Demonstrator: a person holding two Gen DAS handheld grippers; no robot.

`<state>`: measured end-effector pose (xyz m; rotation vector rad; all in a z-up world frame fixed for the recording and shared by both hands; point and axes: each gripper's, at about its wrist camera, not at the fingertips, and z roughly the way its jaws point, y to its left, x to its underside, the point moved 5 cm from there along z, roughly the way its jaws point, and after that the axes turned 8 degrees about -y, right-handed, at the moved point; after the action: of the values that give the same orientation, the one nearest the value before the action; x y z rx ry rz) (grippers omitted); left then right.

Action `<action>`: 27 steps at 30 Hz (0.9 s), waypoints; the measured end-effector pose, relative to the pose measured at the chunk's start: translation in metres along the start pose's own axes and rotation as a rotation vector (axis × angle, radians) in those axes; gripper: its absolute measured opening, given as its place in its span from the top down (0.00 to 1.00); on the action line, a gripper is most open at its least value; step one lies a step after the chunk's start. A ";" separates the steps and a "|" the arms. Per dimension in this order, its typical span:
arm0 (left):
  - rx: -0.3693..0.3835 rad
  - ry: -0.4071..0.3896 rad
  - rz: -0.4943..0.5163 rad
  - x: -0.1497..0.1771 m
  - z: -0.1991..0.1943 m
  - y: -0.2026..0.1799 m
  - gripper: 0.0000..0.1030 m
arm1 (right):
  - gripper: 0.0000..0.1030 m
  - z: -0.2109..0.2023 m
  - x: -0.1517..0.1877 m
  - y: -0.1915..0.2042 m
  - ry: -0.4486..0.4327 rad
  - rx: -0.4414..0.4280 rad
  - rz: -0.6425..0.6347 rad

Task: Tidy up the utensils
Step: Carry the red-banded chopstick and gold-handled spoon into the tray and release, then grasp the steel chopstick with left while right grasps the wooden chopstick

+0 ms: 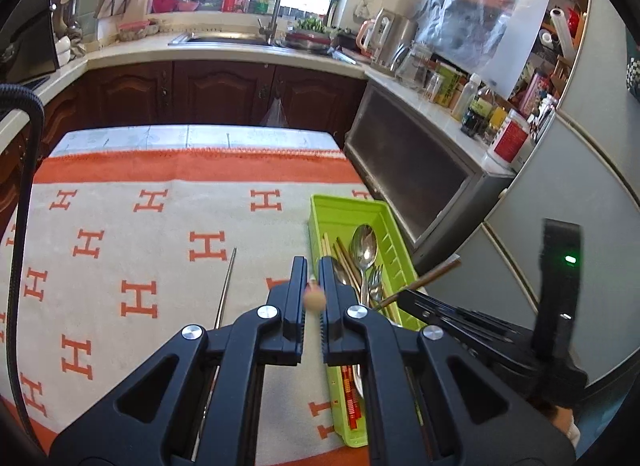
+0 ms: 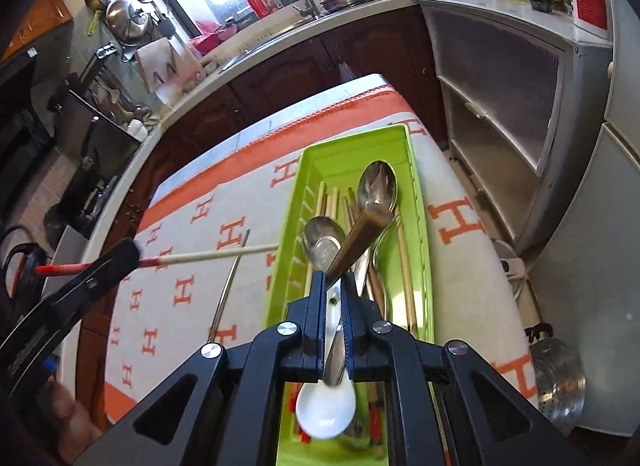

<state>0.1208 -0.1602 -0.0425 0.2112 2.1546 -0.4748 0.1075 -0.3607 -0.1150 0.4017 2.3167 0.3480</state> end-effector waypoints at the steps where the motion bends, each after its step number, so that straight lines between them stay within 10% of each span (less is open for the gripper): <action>1: 0.002 -0.024 0.004 -0.003 -0.004 -0.002 0.97 | 0.93 0.009 -0.004 0.001 0.010 0.001 0.004; 10: 0.026 -0.137 0.059 -0.019 -0.027 -0.024 0.96 | 0.66 0.030 -0.016 0.014 0.009 -0.073 0.048; 27: 0.050 -0.112 0.055 -0.007 -0.034 -0.020 0.96 | 0.64 0.002 0.009 0.037 0.059 -0.284 0.211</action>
<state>0.0931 -0.1640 -0.0135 0.2656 2.0241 -0.4977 0.1096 -0.3228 -0.1091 0.4993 2.2427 0.7912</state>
